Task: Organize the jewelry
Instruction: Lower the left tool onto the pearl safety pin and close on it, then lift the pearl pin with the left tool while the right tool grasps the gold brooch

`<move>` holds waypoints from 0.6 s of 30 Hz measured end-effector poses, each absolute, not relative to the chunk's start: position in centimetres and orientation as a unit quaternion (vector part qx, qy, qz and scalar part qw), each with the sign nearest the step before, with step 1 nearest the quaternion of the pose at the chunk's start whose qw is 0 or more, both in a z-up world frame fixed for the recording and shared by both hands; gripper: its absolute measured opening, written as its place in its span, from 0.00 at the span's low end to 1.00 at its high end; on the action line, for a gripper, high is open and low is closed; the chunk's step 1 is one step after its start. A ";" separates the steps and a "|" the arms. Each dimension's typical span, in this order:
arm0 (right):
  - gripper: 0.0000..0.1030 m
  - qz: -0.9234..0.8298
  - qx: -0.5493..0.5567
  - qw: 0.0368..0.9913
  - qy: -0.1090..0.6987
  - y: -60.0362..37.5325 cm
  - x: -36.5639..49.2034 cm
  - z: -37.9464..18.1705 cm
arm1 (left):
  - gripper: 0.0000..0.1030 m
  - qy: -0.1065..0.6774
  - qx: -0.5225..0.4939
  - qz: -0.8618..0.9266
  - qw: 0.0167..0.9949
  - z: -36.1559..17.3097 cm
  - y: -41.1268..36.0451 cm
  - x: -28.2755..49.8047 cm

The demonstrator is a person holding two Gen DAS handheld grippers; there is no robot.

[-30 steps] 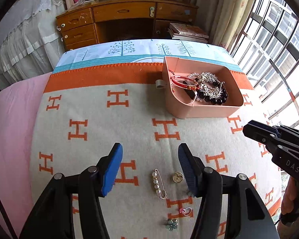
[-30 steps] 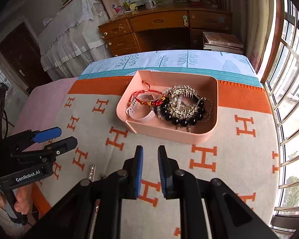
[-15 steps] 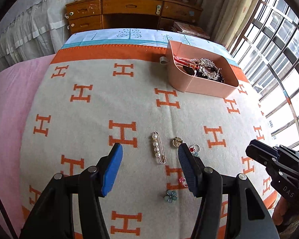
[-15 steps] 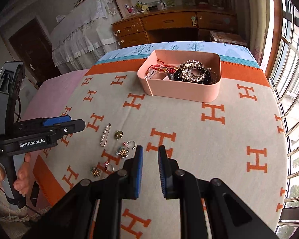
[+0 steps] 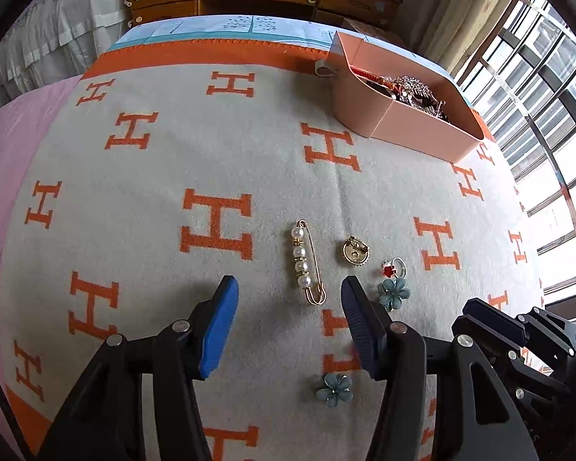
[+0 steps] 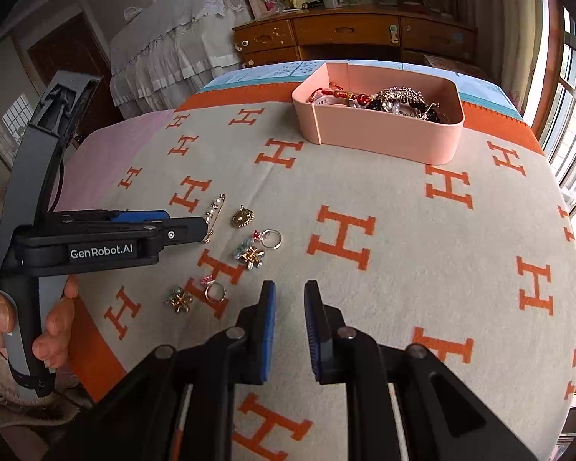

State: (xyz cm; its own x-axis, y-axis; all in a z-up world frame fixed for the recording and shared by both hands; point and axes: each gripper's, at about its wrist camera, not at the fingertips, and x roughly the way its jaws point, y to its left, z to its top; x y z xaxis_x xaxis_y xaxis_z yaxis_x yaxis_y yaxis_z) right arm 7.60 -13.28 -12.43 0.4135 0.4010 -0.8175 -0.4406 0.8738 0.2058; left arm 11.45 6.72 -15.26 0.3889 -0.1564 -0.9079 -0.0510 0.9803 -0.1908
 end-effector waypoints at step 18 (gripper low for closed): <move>0.15 0.274 -0.036 0.838 0.471 -12.1 9.1 -12.4 | 0.05 0.552 -0.083 -0.059 0.827 -16.0 4.3 13.3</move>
